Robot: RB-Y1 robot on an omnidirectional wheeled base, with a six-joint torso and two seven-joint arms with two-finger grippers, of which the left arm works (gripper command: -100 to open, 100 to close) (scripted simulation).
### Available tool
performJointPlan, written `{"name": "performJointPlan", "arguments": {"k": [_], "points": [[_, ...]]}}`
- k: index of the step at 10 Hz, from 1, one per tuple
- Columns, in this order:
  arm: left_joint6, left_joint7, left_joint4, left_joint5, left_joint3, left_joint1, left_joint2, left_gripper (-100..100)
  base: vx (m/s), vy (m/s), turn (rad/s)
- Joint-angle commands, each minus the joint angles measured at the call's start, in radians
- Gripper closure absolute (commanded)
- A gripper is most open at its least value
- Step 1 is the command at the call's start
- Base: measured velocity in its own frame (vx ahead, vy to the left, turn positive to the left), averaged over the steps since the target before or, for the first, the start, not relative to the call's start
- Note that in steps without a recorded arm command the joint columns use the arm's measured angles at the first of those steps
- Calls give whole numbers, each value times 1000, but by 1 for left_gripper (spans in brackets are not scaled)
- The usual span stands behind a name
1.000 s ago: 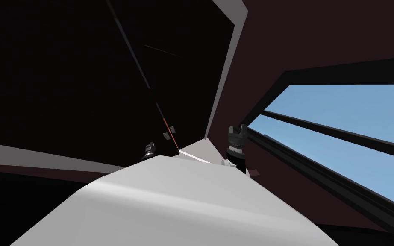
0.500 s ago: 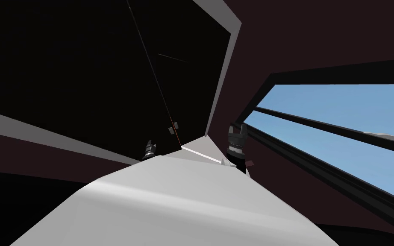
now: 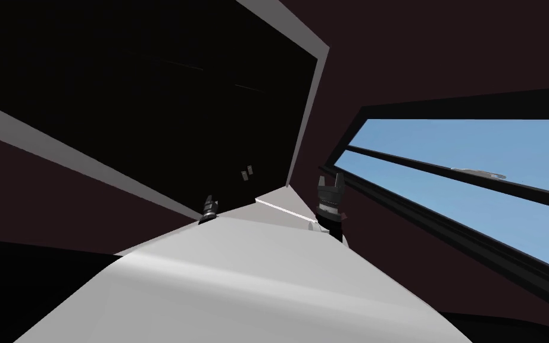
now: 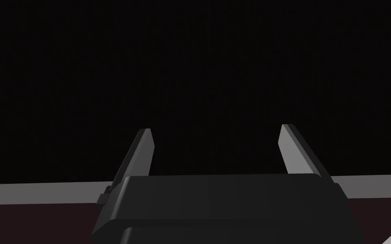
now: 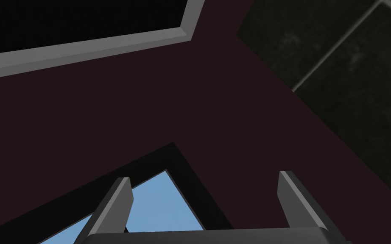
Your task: Pull the door open
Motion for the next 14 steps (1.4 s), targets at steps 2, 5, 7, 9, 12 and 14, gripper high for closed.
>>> {"name": "performJointPlan", "arguments": {"k": [2, 5, 7, 9, 12, 14], "points": [[-1, -9, 5, 0, 2, -9, -7, -100, -237, 24, 3], [-1, -23, 10, 1, 5, -23, -18, -100, -251, 32, -1], [-1, -38, 16, 2, 9, -37, -29, -100, -275, 44, -10], [-2, -64, 26, 3, 15, -62, -48, -100, -244, 23, -24], [-2, -105, 42, 5, 24, -101, -79, -100, -154, 21, -33], [-3, -130, 51, 6, 30, -124, -97, -100, -21, 26, -43]]}}
